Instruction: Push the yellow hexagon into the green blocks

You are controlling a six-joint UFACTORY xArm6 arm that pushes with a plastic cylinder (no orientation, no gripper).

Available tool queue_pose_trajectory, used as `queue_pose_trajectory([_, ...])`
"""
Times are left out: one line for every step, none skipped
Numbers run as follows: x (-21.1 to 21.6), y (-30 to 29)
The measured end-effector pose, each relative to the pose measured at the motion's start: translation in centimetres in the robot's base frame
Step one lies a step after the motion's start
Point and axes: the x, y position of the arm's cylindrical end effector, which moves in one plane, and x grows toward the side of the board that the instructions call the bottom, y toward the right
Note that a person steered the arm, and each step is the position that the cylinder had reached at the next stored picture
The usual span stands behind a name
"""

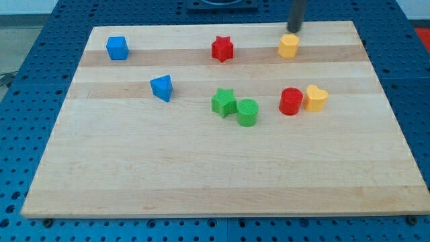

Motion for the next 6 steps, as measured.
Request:
queue_pose_trajectory([0.0,0.4])
queue_pose_trajectory([5.0,-3.7])
queue_pose_trajectory([11.3,-9.0])
queue_pose_trajectory([11.3,-9.0])
queue_pose_trajectory([15.7,-10.4])
queue_pose_trajectory([17.6,-10.3])
